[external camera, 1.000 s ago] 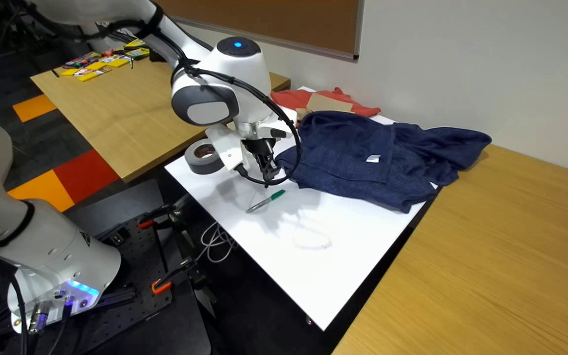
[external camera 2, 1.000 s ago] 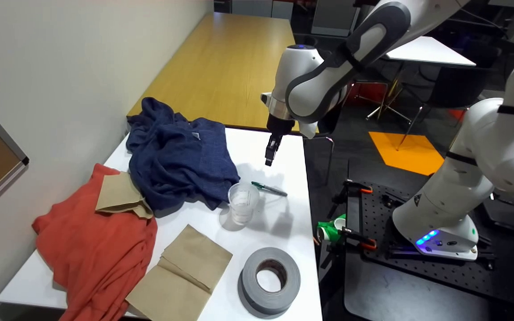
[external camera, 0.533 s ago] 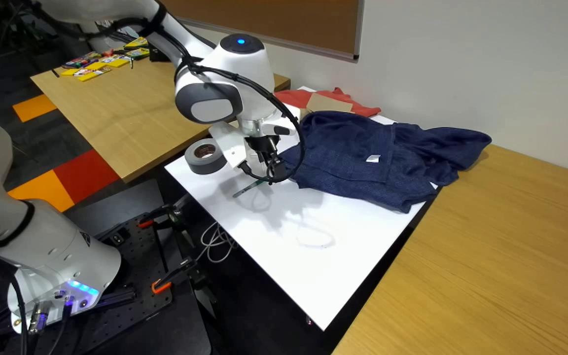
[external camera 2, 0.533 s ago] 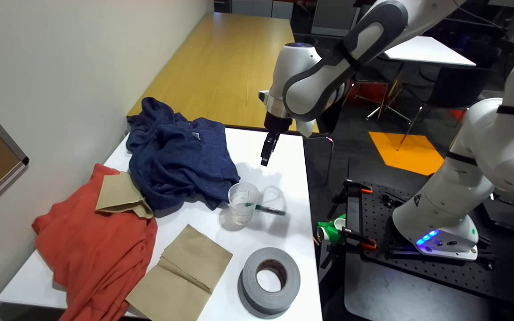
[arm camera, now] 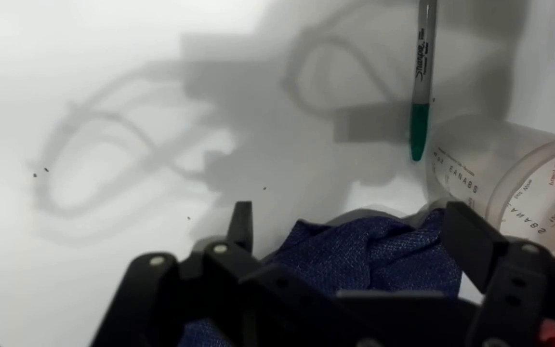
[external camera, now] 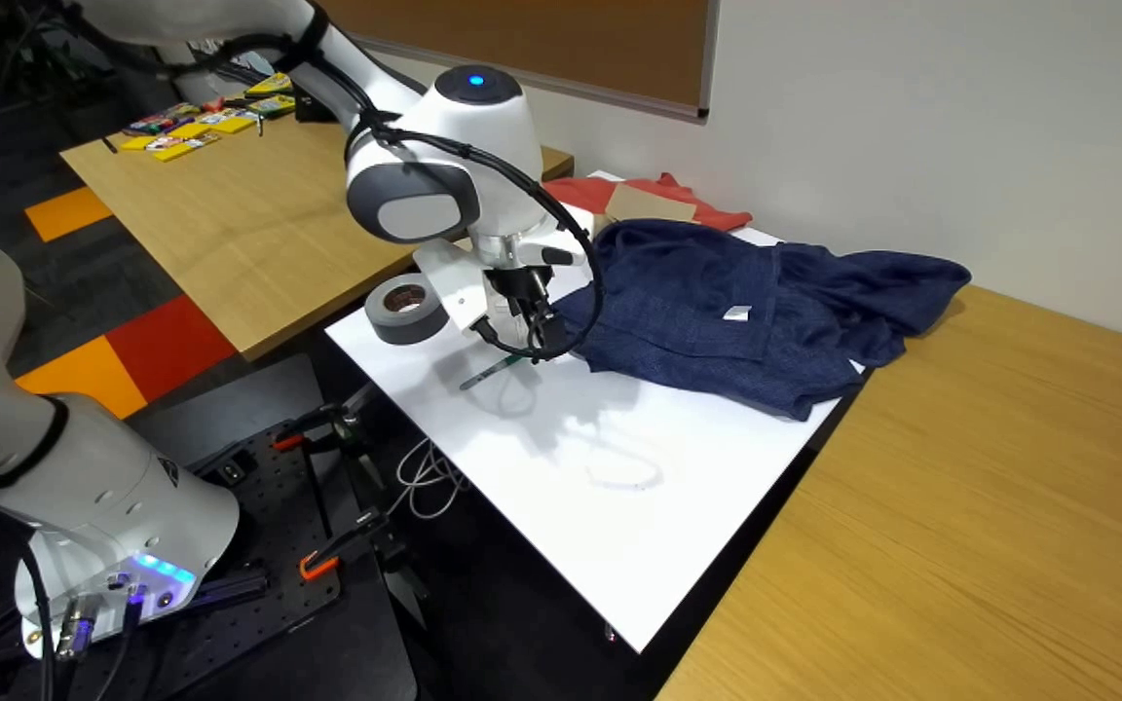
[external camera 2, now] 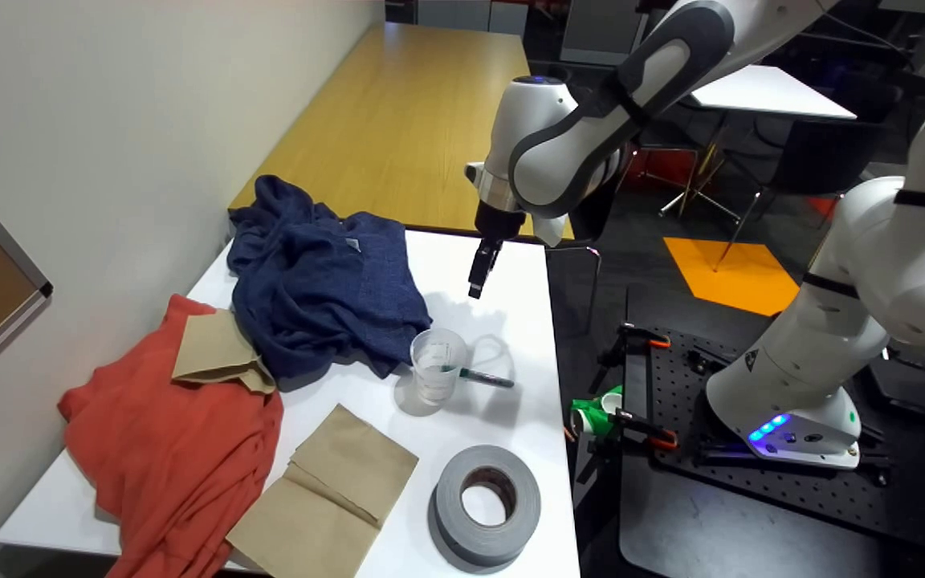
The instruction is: Pick up the pen from the cup and put it on the table
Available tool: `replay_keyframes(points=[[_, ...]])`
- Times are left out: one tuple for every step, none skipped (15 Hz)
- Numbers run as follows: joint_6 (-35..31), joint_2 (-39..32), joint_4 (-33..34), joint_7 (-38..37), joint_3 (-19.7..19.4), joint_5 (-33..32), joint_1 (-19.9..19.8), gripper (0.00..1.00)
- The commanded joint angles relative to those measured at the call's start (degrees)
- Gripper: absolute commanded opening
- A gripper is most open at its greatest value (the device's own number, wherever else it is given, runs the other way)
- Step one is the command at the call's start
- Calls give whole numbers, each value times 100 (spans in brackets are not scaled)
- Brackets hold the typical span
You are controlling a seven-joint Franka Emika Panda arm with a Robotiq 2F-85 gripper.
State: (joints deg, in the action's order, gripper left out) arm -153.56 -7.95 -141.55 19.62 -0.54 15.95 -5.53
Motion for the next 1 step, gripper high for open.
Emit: replay_keyframes(points=[[10, 5, 3, -22, 31, -21, -30, 100]])
